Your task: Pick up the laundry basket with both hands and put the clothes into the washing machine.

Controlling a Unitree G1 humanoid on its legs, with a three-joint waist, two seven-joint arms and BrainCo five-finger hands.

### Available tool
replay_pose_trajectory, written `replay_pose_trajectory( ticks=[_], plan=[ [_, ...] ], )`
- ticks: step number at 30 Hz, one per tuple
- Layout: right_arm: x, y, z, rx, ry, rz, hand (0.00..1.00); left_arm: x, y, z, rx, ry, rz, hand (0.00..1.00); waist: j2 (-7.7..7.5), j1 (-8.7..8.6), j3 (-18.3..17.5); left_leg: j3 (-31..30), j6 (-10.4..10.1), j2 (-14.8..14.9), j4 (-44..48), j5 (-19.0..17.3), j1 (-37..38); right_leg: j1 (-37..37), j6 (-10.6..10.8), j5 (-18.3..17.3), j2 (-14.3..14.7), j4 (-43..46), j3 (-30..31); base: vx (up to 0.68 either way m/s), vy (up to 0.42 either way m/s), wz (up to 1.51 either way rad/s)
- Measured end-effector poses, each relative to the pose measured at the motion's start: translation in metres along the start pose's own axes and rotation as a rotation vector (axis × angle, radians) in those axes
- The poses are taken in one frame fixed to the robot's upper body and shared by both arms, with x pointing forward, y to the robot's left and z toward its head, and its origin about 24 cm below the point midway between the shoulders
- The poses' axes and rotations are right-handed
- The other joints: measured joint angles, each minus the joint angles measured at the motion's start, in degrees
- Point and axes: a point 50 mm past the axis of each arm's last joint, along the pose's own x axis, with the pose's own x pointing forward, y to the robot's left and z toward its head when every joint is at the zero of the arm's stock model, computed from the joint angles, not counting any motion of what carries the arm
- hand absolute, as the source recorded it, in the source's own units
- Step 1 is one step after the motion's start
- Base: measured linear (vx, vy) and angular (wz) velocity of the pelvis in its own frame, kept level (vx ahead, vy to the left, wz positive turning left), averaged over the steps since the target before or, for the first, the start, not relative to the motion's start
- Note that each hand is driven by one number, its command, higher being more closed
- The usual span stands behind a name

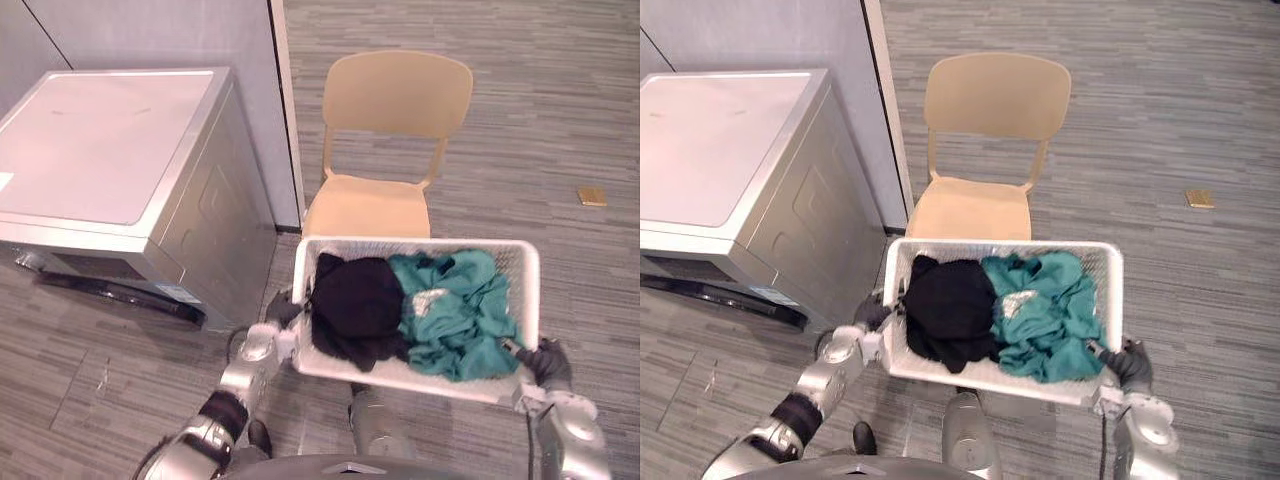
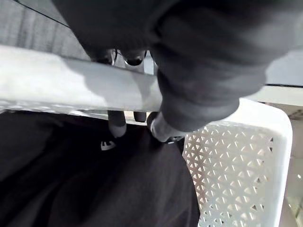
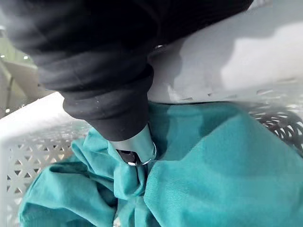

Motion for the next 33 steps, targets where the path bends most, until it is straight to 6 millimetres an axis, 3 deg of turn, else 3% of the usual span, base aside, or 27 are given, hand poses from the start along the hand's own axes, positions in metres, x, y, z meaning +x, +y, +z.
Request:
replay_pose_trajectory(
  ticks=[1,3,5,7,8,9,10,12,16,19,22,25,30,33],
  plan=[
    [0.004,-0.001,0.006,-0.005,-0.022,0.001,1.0,0.004,-0.003,0.009,0.011,-0.023,-0.011,1.0,-0.03,-0.09,0.41,0.01,0.07,-0.2,-0.07,-0.13,-0.46,-0.32,-0.18,0.27,-0.19,-0.38,0.09,-0.13,0.037,0.09],
    [0.026,-0.001,0.042,-0.016,-0.143,-0.003,1.0,0.023,-0.012,0.05,0.074,-0.112,-0.038,1.0,0.48,-0.96,3.85,0.08,0.25,-0.8,-0.04,-0.05,-2.39,-0.83,0.38,2.42,-1.17,-2.44,0.5,-0.15,0.057,0.02],
    [0.046,0.002,0.065,-0.034,-0.192,0.001,1.0,0.035,-0.015,0.076,0.102,-0.152,-0.027,1.0,1.13,-1.69,4.87,0.73,0.59,-1.44,-0.57,0.18,-4.71,-2.88,0.77,4.56,-1.9,-4.6,1.06,-0.13,0.046,-0.03],
    [0.067,0.015,0.097,-0.01,-0.265,0.009,1.0,0.045,-0.013,0.106,0.1,-0.195,0.013,1.0,1.03,-1.44,7.62,2.71,1.16,-1.66,-2.61,1.77,-6.13,-5.08,1.05,7.48,-2.02,-7.0,2.29,-0.05,0.007,-0.18],
    [0.069,0.017,0.102,-0.007,-0.281,0.012,1.0,0.047,-0.011,0.111,0.1,-0.202,0.022,1.0,1.04,-1.38,8.13,2.94,1.24,-1.66,-2.92,2.11,-6.2,-5.33,1.03,7.76,-2.0,-7.19,2.38,-0.04,-0.035,-0.19],
    [0.079,0.028,0.127,0.014,-0.347,0.022,1.0,0.051,-0.008,0.129,0.094,-0.225,0.041,1.0,1.08,-1.3,9.1,4.05,1.22,-1.71,-4.04,3.53,-7.52,-7.27,1.23,9.06,-1.85,-8.2,3.06,-0.03,-0.053,-0.13],
    [0.083,0.033,0.135,0.027,-0.366,0.028,1.0,0.052,-0.006,0.136,0.093,-0.233,0.052,1.0,1.06,-1.26,9.32,4.76,1.2,-1.68,-4.39,4.01,-8.11,-7.96,1.42,9.73,-1.81,-8.77,3.3,-0.01,-0.056,-0.16],
    [0.09,0.047,0.17,0.083,-0.457,0.029,1.0,0.055,-0.005,0.171,0.091,-0.291,0.083,1.0,1.18,-0.42,12.07,7.52,1.12,-1.26,-5.17,6.12,-8.83,-8.55,1.38,11.8,-1.71,-10.63,3.71,0.01,-0.033,-0.11],
    [0.095,0.069,0.207,0.202,-0.546,0.036,1.0,0.048,0.001,0.234,0.105,-0.434,0.112,1.0,1.08,1.92,13.19,10.36,1.01,-1.23,-5.17,6.53,-11.33,-10.19,1.65,14.57,-1.84,-14.52,5.1,0.01,-0.012,-0.14],
    [0.095,0.089,0.213,0.284,-0.551,0.066,1.0,0.041,0.011,0.258,0.12,-0.496,0.147,1.0,1.07,2.62,13.2,11.63,1.19,-0.82,-5.16,6.53,-11.83,-10.41,1.61,14.86,-1.84,-15.36,5.03,0.07,-0.02,-0.03],
    [0.095,0.095,0.211,0.287,-0.545,0.082,1.0,0.039,0.015,0.26,0.113,-0.505,0.156,1.0,1.06,3.38,13.2,12.49,1.16,-0.78,-5.15,6.37,-11.61,-9.98,1.61,14.86,-1.96,-15.48,5.0,0.11,0.004,0.02],
    [0.086,0.098,0.2,0.251,-0.551,0.098,1.0,0.04,0.026,0.241,0.091,-0.478,0.175,1.0,0.95,3.75,13.27,12.81,1.04,-0.75,-5.14,5.65,-9.63,-7.72,1.72,14.77,-2.07,-15.73,4.83,0.13,0.022,0.0],
    [0.07,0.089,0.155,0.142,-0.49,0.132,1.0,0.03,0.042,0.178,0.038,-0.428,0.165,1.0,0.55,3.11,12.99,9.36,2.06,-2.5,-5.15,4.4,-5.83,-1.6,3.12,12.0,-4.01,-16.73,3.24,0.11,0.024,0.23],
    [0.063,0.092,0.116,0.136,-0.377,0.168,1.0,0.018,0.054,0.133,0.004,-0.364,0.178,1.0,0.56,3.12,12.98,7.5,2.65,-3.46,-5.15,4.15,-4.52,1.63,3.6,12.12,-5.23,-19.05,1.95,0.07,0.03,0.24]
  ],
)
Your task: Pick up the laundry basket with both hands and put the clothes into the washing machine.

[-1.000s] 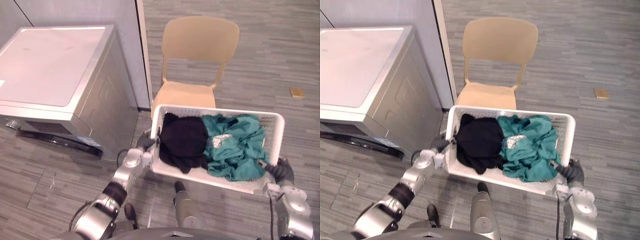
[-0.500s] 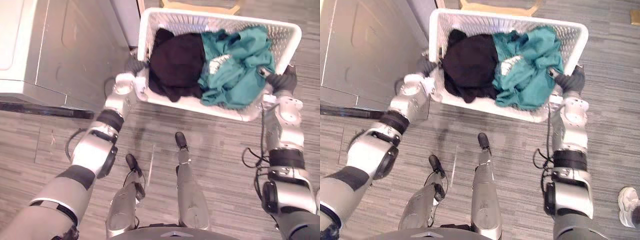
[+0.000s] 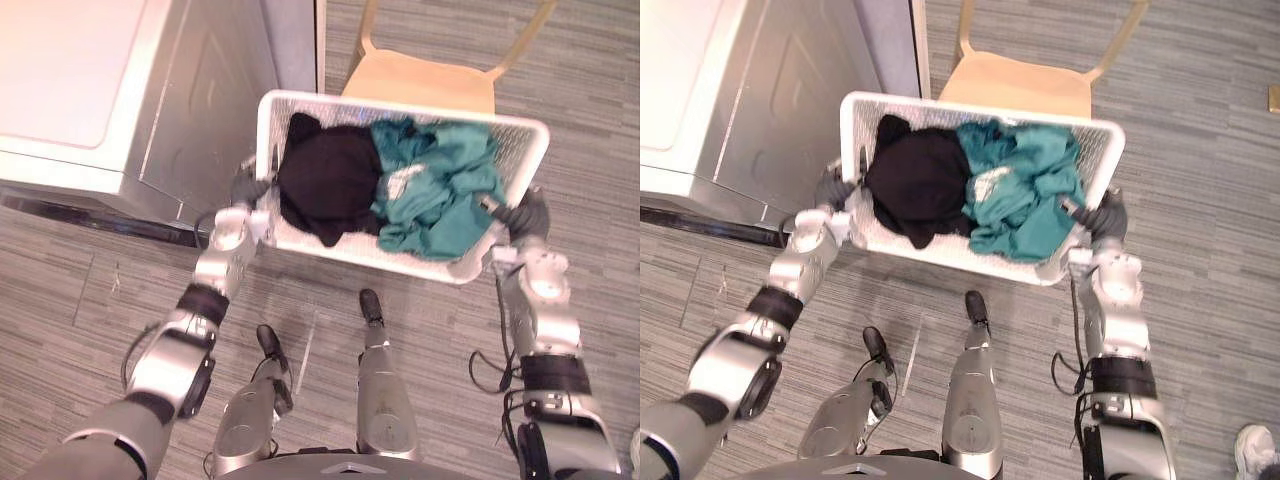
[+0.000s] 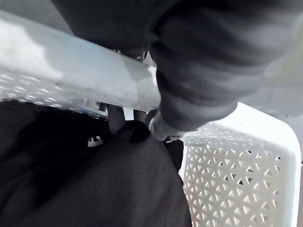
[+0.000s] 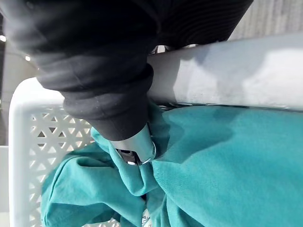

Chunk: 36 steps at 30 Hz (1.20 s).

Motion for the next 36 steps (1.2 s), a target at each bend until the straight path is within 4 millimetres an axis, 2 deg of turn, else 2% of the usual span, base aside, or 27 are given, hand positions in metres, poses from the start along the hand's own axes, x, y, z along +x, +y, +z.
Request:
replay_pose_trajectory(
  ticks=[4,5,7,9,15,23,24,26,27,29,30,31,32,33,34,35,36],
  plan=[
    [-0.03,0.0,-0.054,0.013,0.202,0.016,1.0,-0.042,0.025,-0.058,-0.011,0.151,0.039,1.0,-0.42,0.86,-1.76,-1.62,0.7,-0.85,0.01,-0.44,1.79,3.55,0.37,0.28,-1.04,-1.96,-1.38,0.07,0.012,0.15],
    [-0.034,0.001,-0.06,0.017,0.226,0.014,1.0,-0.048,0.028,-0.065,-0.012,0.171,0.045,1.0,-0.49,1.11,-2.03,-1.71,0.8,-0.9,0.01,-0.51,2.19,4.15,0.39,0.28,-1.14,-2.22,-1.52,0.06,-0.008,0.07],
    [-0.055,0.002,-0.081,0.048,0.311,0.018,1.0,-0.074,0.04,-0.094,-0.021,0.265,0.081,1.0,-0.84,2.17,-4.9,-2.06,1.08,-1.22,0.02,-0.88,2.77,5.26,0.54,0.33,-1.47,-3.02,-1.77,0.06,-0.016,0.05],
    [-0.07,0.001,-0.093,0.053,0.362,0.016,1.0,-0.092,0.045,-0.111,-0.032,0.323,0.087,1.0,-0.79,2.35,-6.94,-2.8,1.2,-1.51,0.02,-0.95,3.18,6.03,0.75,0.16,-1.81,-3.0,-2.23,0.06,-0.019,0.12],
    [-0.115,-0.005,-0.125,0.085,0.513,-0.048,1.0,-0.136,0.05,-0.147,-0.07,0.462,0.128,1.0,-0.42,3.17,-12.11,-3.28,1.24,-2.34,0.0,-2.1,5.56,7.99,2.05,-1.63,-2.78,-2.0,-2.4,0.01,-0.009,0.02],
    [-0.15,-0.017,-0.14,0.074,0.624,-0.095,1.0,-0.153,0.044,-0.162,-0.065,0.546,0.11,1.0,-0.54,1.46,-14.42,-5.35,0.85,-2.68,-0.01,-2.07,8.96,7.83,1.5,-6.83,-3.16,7.51,-2.78,-0.01,-0.041,0.08],
    [-0.154,-0.018,-0.142,0.073,0.638,-0.099,1.0,-0.153,0.043,-0.162,-0.067,0.546,0.108,1.0,-0.75,1.16,-15.02,-6.22,0.58,-2.39,0.08,-1.93,9.36,7.82,1.18,-8.29,-3.07,9.79,-3.48,0.01,-0.105,0.26],
    [-0.161,-0.016,-0.146,0.083,0.665,-0.096,1.0,-0.153,0.045,-0.163,-0.065,0.549,0.114,1.0,-1.77,1.6,-15.27,-6.38,-0.5,-1.06,3.03,-3.23,9.47,7.59,-0.09,-10.94,-2.11,14.13,-3.94,0.02,-0.136,0.17],
    [-0.164,-0.012,-0.15,0.097,0.681,-0.089,1.0,-0.155,0.048,-0.164,-0.063,0.556,0.127,1.0,-2.58,1.87,-15.45,-6.84,-1.29,0.54,7.89,-5.51,8.23,7.17,-1.28,-13.1,-1.08,17.61,-4.45,0.02,-0.268,0.06],
    [-0.167,-0.01,-0.151,0.099,0.693,-0.08,1.0,-0.158,0.052,-0.165,-0.062,0.564,0.141,1.0,-2.68,2.37,-15.48,-7.57,-1.8,4.38,15.69,-8.74,6.21,6.74,-3.47,-16.05,1.87,22.05,-5.24,0.02,-0.283,-0.06],
    [-0.168,-0.008,-0.152,0.098,0.697,-0.072,1.0,-0.161,0.055,-0.166,-0.063,0.576,0.153,1.0,-2.45,2.84,-15.48,-7.48,-0.81,6.95,20.37,-9.96,5.65,7.08,-5.09,-17.64,4.07,23.54,-5.9,0.0,-0.238,-0.21],
    [-0.168,-0.008,-0.152,0.098,0.698,-0.073,1.0,-0.161,0.056,-0.166,-0.062,0.582,0.153,1.0,-3.11,3.34,-15.0,-7.41,3.64,8.65,28.4,-8.94,2.72,7.89,-6.46,-18.29,5.13,24.4,-6.09,-0.01,-0.252,-0.25],
    [-0.168,-0.01,-0.151,0.094,0.695,-0.073,1.0,-0.163,0.055,-0.168,-0.065,0.589,0.152,1.0,-3.49,3.91,-14.8,-7.81,5.83,8.96,31.87,-7.25,1.49,8.37,-7.03,-18.32,5.59,24.5,-5.79,-0.03,-0.331,-0.39],
    [-0.167,-0.014,-0.15,0.073,0.696,-0.065,1.0,-0.166,0.052,-0.171,-0.079,0.605,0.148,1.0,-3.56,4.99,-14.6,-10.15,7.52,9.0,36.75,-2.64,-0.05,9.69,-8.13,-18.07,6.21,24.08,-4.73,-0.02,-0.259,-0.48],
    [-0.166,-0.014,-0.149,0.058,0.696,-0.053,1.0,-0.169,0.051,-0.173,-0.085,0.613,0.149,1.0,-3.42,5.26,-14.36,-12.1,6.5,8.84,38.88,-0.52,-0.76,10.41,-8.9,-17.7,6.58,23.36,-4.2,-0.01,-0.238,-0.76],
    [-0.161,-0.018,-0.147,0.028,0.686,-0.032,1.0,-0.173,0.046,-0.176,-0.108,0.625,0.148,1.0,-2.03,5.93,-14.01,-15.91,3.16,7.0,43.48,-1.89,-2.36,11.46,-10.17,-17.0,7.32,21.92,-2.3,-0.01,-0.108,-0.86],
    [-0.157,-0.022,-0.144,0.008,0.677,-0.026,1.0,-0.175,0.042,-0.178,-0.124,0.633,0.146,1.0,-0.68,6.58,-13.91,-17.26,1.19,4.32,45.05,-5.75,-2.48,12.0,-10.89,-16.56,7.83,20.29,-0.89,0.0,-0.025,-1.21]
  ],
)
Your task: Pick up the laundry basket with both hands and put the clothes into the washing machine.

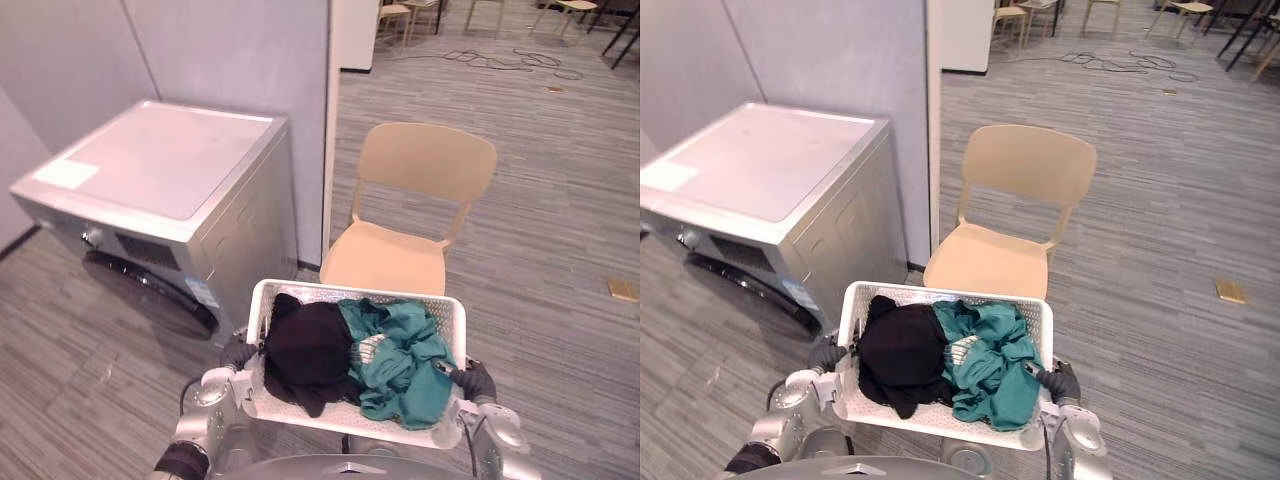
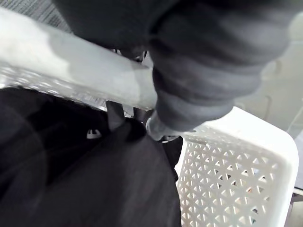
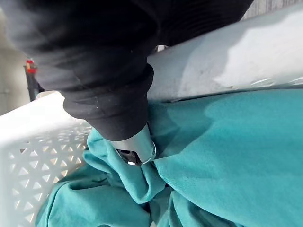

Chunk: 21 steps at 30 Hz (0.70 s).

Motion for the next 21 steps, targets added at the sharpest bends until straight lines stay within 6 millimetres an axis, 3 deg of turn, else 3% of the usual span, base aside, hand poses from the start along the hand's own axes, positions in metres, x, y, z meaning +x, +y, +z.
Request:
replay_pose_trajectory(
  ticks=[1,2,4,5,6,8,9,10,12,16,18,19,21],
  plan=[
    [0.003,0.001,0.005,-0.038,-0.006,0.022,1.0,-0.002,0.0,-0.004,-0.016,0.009,0.007,1.0,2.29,0.45,-0.4,-0.18,-0.6,-4.23,-3.75,-4.04,0.14,1.63,-1.32,0.85,0.78,-5.42,2.03,0.02,0.042,-0.99],
    [0.005,0.003,0.007,-0.051,-0.007,0.036,1.0,-0.002,0.002,-0.005,-0.023,0.01,0.016,1.0,3.29,0.55,-0.77,0.16,-0.34,-5.47,-7.21,-4.53,0.33,2.28,-0.91,1.27,1.91,-6.47,2.38,0.07,0.03,-0.94],
    [0.01,0.022,0.009,-0.057,-0.015,0.101,1.0,-0.006,0.02,0.004,0.004,-0.023,0.05,1.0,4.69,1.09,0.25,-1.59,-2.64,-7.63,-20.44,-6.79,3.16,0.69,-1.0,-1.34,6.11,1.95,3.44,0.07,-0.031,-0.63],
    [0.012,0.023,0.009,-0.058,-0.013,0.101,1.0,-0.006,0.021,0.003,-0.003,-0.022,0.055,1.0,5.69,1.06,0.78,-3.42,0.9,-7.48,-21.86,-4.61,3.84,0.93,-1.51,-1.65,7.78,2.65,3.83,0.06,-0.049,-0.67],
    [0.014,0.03,0.005,-0.05,0.008,0.108,1.0,-0.007,0.025,0.002,-0.004,-0.013,0.073,1.0,5.38,2.05,0.74,-2.06,-0.04,-7.89,-24.12,-4.94,5.66,0.98,-1.46,-2.09,8.0,3.25,5.39,0.09,-0.059,-0.39],
    [0.015,0.033,0.008,-0.07,-0.004,0.128,1.0,-0.007,0.029,0.005,0.0,-0.024,0.079,1.0,4.85,1.65,0.99,-1.45,-0.23,-8.74,-28.41,-4.11,6.49,0.25,-1.08,-1.85,7.05,2.07,5.87,0.11,-0.039,-0.09],
    [0.016,0.033,0.009,-0.08,-0.005,0.132,1.0,-0.006,0.027,0.006,-0.001,-0.025,0.074,1.0,5.85,1.62,0.49,-1.03,0.43,-9.18,-30.79,-2.28,7.35,-0.26,-0.55,-1.47,6.57,1.9,6.06,0.11,0.012,0.01],
    [0.016,0.031,0.009,-0.085,-0.002,0.129,1.0,-0.006,0.026,0.004,-0.005,-0.022,0.073,1.0,5.78,1.61,0.66,-0.52,1.92,-9.25,-32.08,-0.48,7.98,-0.26,-0.24,-1.65,6.47,1.91,6.25,0.1,0.024,-0.04],
    [0.016,0.032,0.01,-0.091,-0.005,0.132,1.0,-0.006,0.026,0.005,-0.006,-0.024,0.073,1.0,5.87,1.97,0.41,0.28,2.93,-9.75,-33.12,-0.35,9.1,-0.18,0.27,-2.24,6.35,2.56,7.29,0.09,0.047,-0.18],
    [0.012,0.027,0.004,-0.102,0.015,0.128,1.0,-0.006,0.024,0.004,0.007,-0.021,0.067,1.0,4.85,1.53,-1.5,0.44,4.4,-12.0,-34.43,-0.95,9.12,-1.78,2.52,-4.83,4.67,5.37,7.66,0.09,0.032,-0.02],
    [0.007,0.033,-0.004,-0.077,0.035,0.152,1.0,-0.006,0.029,0.006,0.045,-0.019,0.073,1.0,0.98,0.58,-2.21,0.01,5.7,-14.75,-36.01,-1.22,10.39,-6.72,14.96,-9.22,4.3,26.81,8.84,0.1,-0.101,0.37],
    [0.004,0.037,-0.006,-0.057,0.037,0.159,1.0,-0.005,0.034,0.009,0.065,-0.02,0.082,1.0,-1.59,-0.85,-1.33,-1.69,5.79,-15.46,-35.59,-1.29,12.18,-7.65,15.87,-6.8,3.92,36.04,7.32,0.2,-0.188,0.57],
    [0.004,0.039,-0.003,-0.056,0.025,0.168,1.0,-0.003,0.035,0.012,0.076,-0.024,0.081,1.0,-2.56,-0.84,-1.53,-2.63,5.99,-15.29,-35.08,-1.24,12.37,-9.91,14.27,-7.39,0.87,39.96,3.99,0.17,-0.166,0.34]
  ],
)
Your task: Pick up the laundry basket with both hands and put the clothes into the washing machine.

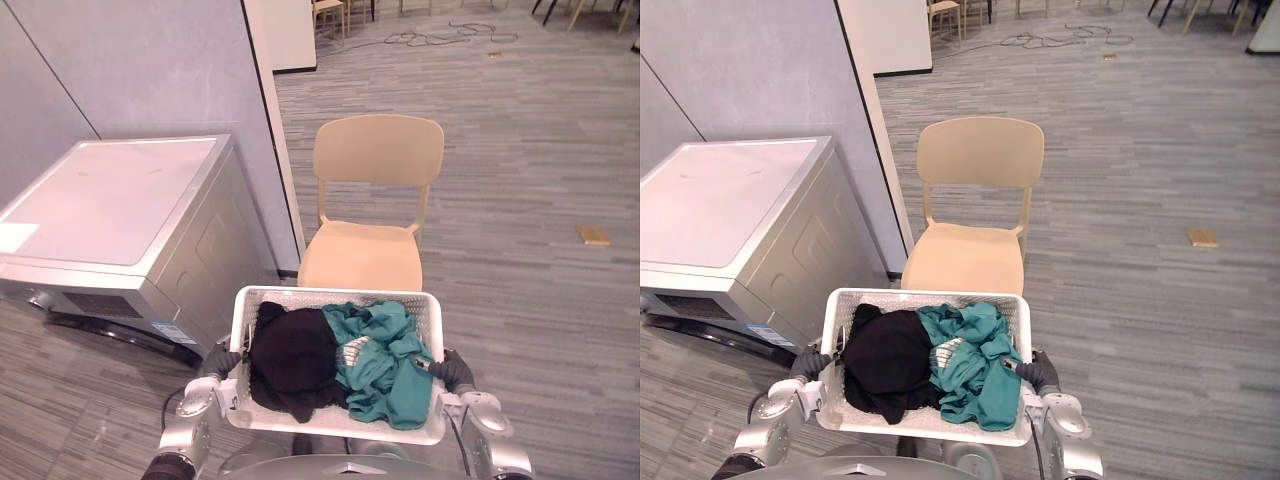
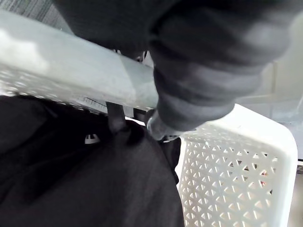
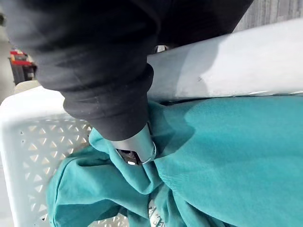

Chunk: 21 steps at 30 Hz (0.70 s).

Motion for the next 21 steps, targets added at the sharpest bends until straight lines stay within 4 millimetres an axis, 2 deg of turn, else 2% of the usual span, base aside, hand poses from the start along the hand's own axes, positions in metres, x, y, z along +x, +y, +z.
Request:
replay_pose_trajectory(
  ticks=[1,3,4,5,6,7,8,9,11,14,19,21],
  plan=[
    [0.002,-0.004,0.006,-0.016,-0.014,-0.005,1.0,0.003,-0.007,0.005,0.012,-0.013,-0.021,1.0,0.51,-0.01,0.39,-0.51,-0.66,1.26,0.29,-0.42,0.26,-2.43,-5.38,-2.35,-4.53,0.19,-2.92,0.12,-0.144,0.12],
    [0.003,-0.01,0.011,-0.041,-0.025,-0.011,1.0,0.006,-0.012,0.011,0.021,-0.028,-0.037,1.0,2.07,0.19,0.73,-1.24,-1.76,3.55,0.46,-1.03,0.8,-3.54,-8.71,-4.02,-7.54,-5.62,-3.34,0.14,-0.259,0.07],
    [0.003,-0.011,0.015,-0.051,-0.038,-0.009,1.0,0.009,-0.016,0.017,0.03,-0.045,-0.049,1.0,2.94,-0.29,0.67,-2.05,-3.28,5.57,0.79,-1.76,0.76,-2.56,-8.04,-3.65,-8.28,-15.74,-2.11,0.11,-0.315,0.15],
    [0.003,-0.01,0.017,-0.053,-0.047,-0.007,1.0,0.011,-0.016,0.021,0.036,-0.055,-0.053,1.0,2.93,-0.53,0.71,-2.2,-4.3,6.47,1.15,-2.34,0.67,-1.43,-7.23,-2.69,-8.53,-22.24,-0.63,0.1,-0.4,0.22],
    [0.003,-0.009,0.019,-0.055,-0.053,-0.003,1.0,0.013,-0.015,0.03,0.065,-0.078,-0.061,1.0,1.47,-0.59,0.82,-3.27,-6.62,6.7,1.83,-3.32,0.58,1.64,-4.85,3.79,-9.8,-35.48,1.77,0.07,-0.44,0.27],
    [0.002,-0.018,0.02,-0.091,-0.043,-0.02,1.0,0.015,-0.025,0.027,0.063,-0.068,-0.082,1.0,3.39,-1.27,0.91,-5.02,-8.03,8.96,2.18,-4.05,0.44,3.29,-3.9,7.52,-7.81,-36.76,-0.73,0.08,-0.424,0.25],
    [0.001,-0.025,0.022,-0.112,-0.042,-0.038,1.0,0.015,-0.032,0.026,0.056,-0.065,-0.101,1.0,4.84,-1.25,0.53,-5.4,-8.02,10.25,2.18,-4.02,0.76,3.62,-4.52,7.52,-6.92,-37.14,-1.41,0.15,-0.32,0.14],
    [0.0,-0.033,0.026,-0.127,-0.047,-0.063,1.0,0.016,-0.039,0.027,0.047,-0.069,-0.117,1.0,5.51,-1.17,0.45,-5.32,-8.05,10.71,1.83,-3.21,1.77,3.32,-5.44,7.62,-5.75,-35.4,-1.68,0.2,-0.315,-0.07],
    [0.0,-0.034,0.027,-0.134,-0.049,-0.067,1.0,0.017,-0.042,0.025,0.026,-0.062,-0.114,1.0,5.55,-1.37,0.38,-4.73,-8.35,11.82,1.29,-1.64,2.52,3.66,-6.63,6.56,-4.42,-34.05,-2.75,0.14,-0.264,-0.06],
    [0.0,-0.034,0.027,-0.133,-0.046,-0.067,1.0,0.018,-0.042,0.025,0.022,-0.065,-0.112,1.0,5.56,-1.67,0.29,-5.34,-8.49,13.99,1.43,-1.18,1.67,4.46,-7.79,6.5,-3.16,-35.52,-5.47,0.07,-0.133,0.28],
    [0.001,-0.032,0.027,-0.129,-0.047,-0.062,1.0,0.019,-0.04,0.019,0.034,-0.033,-0.104,1.0,5.39,-1.5,0.1,-6.58,-10.29,14.09,-0.96,-0.11,-0.22,4.48,-7.36,7.8,-4.33,-37.96,-8.73,-0.01,0.035,0.42],
    [0.006,-0.025,0.029,-0.125,-0.048,-0.041,1.0,0.02,-0.034,0.024,0.054,-0.045,-0.091,1.0,4.93,-1.13,0.0,-6.46,-10.53,13.22,-1.87,0.54,-1.56,4.06,-7.14,9.29,-5.44,-40.13,-8.96,-0.08,0.115,0.18]
  ],
)
